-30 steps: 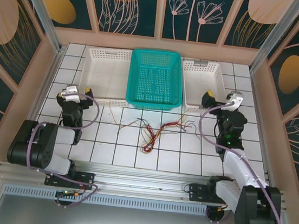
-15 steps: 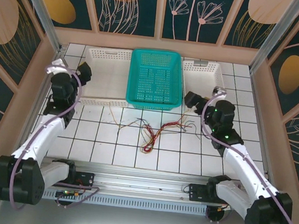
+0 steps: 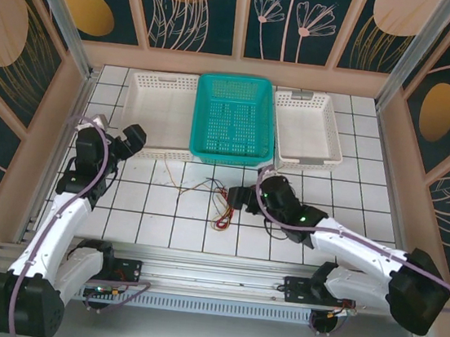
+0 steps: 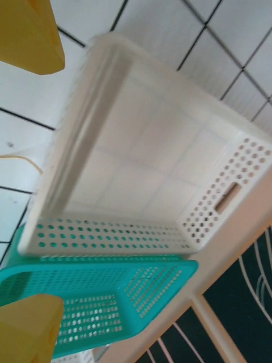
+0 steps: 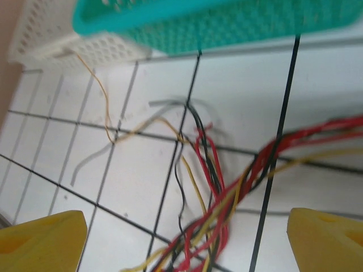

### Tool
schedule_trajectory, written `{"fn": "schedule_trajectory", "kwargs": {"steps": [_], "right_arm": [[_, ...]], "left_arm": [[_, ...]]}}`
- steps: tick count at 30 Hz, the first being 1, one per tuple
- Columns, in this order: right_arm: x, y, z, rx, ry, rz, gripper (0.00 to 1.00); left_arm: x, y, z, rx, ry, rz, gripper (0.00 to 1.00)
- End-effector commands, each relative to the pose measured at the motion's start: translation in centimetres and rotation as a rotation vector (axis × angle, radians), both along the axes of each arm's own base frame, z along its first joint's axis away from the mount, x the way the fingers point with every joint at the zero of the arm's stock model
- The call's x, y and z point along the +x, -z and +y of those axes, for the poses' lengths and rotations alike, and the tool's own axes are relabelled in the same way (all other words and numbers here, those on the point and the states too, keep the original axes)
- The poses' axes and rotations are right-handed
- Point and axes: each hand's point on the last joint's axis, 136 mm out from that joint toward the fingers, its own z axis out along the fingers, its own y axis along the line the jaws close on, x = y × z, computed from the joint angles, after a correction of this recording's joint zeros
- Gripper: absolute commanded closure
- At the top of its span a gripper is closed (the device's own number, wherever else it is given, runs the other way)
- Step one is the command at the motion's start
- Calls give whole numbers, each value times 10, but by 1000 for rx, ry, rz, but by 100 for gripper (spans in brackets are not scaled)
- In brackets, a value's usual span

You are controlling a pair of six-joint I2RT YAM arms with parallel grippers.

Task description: Untangle the cables

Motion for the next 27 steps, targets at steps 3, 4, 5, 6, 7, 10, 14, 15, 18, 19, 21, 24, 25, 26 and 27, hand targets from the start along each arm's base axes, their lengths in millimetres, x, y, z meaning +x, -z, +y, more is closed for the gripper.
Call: {"fn": "schedule_trajectory", "kwargs": {"steps": [3, 4, 5, 6, 7, 10, 14, 15, 18, 19, 21, 24, 25, 26, 27], "right_arm": [[-5, 28, -1, -27, 80, 71, 10], [-5, 30, 2, -14, 80, 79, 10], [-4, 30, 7, 3, 71, 84, 10], [-3, 30, 12, 13, 61, 88, 11], [-2, 30, 16, 18, 57, 91, 11], [1, 33, 29, 36, 43, 109, 13], [5, 39, 39, 57, 46, 134, 17], [6, 39, 41, 62, 50, 135, 18], [9, 37, 45, 78, 54, 132, 27], [10, 35, 46, 84, 54, 127, 29], [13, 32, 48, 90, 54, 116, 37], [15, 31, 50, 81, 49, 109, 48], [16, 32, 50, 76, 46, 108, 53], [16, 33, 50, 73, 49, 110, 57], [16, 33, 50, 75, 47, 112, 59]], "left_arm": [[-16, 28, -17, -89, 74, 71, 3], [-18, 34, -17, -90, 75, 79, 3], [-20, 38, -18, -90, 77, 86, 3], [-21, 43, -18, -90, 79, 95, 3], [-22, 47, -19, -93, 80, 103, 3], [-24, 55, -21, -106, 89, 117, 4], [-24, 59, -25, -113, 100, 124, 4], [-24, 60, -26, -113, 106, 125, 4], [-26, 67, -31, -118, 116, 137, 4], [-26, 69, -33, -119, 121, 142, 5], [-27, 73, -39, -116, 132, 150, 5], [-27, 78, -48, -107, 152, 162, 5], [-28, 80, -51, -110, 161, 167, 5], [-28, 81, -54, -112, 167, 171, 5], [-28, 83, -55, -115, 169, 175, 6]]}}
